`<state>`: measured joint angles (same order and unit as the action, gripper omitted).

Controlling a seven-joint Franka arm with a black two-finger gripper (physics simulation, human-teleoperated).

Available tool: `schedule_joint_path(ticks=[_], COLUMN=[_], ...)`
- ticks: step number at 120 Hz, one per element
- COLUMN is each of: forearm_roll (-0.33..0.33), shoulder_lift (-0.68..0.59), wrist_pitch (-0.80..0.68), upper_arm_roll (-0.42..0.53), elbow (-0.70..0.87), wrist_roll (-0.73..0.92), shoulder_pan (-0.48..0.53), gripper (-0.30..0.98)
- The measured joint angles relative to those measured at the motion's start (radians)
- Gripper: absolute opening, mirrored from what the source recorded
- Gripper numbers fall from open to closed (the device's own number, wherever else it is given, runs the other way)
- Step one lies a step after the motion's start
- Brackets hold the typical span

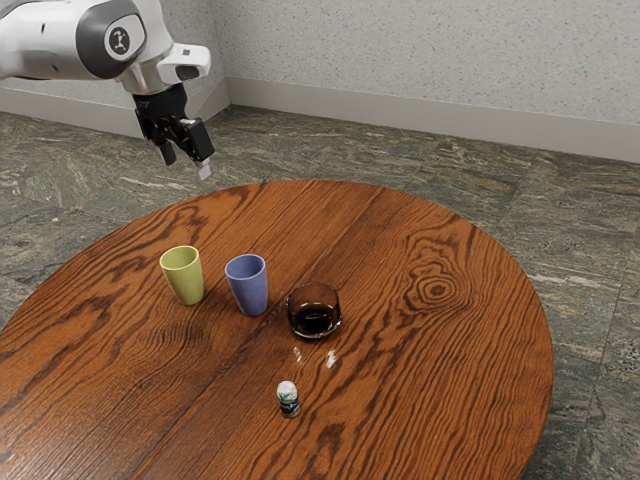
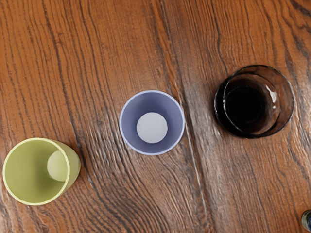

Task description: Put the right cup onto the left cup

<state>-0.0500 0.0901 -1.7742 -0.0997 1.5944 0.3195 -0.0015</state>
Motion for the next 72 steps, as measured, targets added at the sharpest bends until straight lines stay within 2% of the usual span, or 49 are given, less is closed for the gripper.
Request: schedule_joint_path(ticks=[29, 72], forearm_roll=[-0.001, -0.009], shoulder_lift=[0.017, 0.177], wrist_pitch=[-0.005, -0.040], upper_arm_roll=[0.000, 0.069], elbow=[0.000, -0.011], wrist_roll=[-0.005, -0.034], shoulder_pan=[0.000, -0.009], gripper=[0.69, 0.69])
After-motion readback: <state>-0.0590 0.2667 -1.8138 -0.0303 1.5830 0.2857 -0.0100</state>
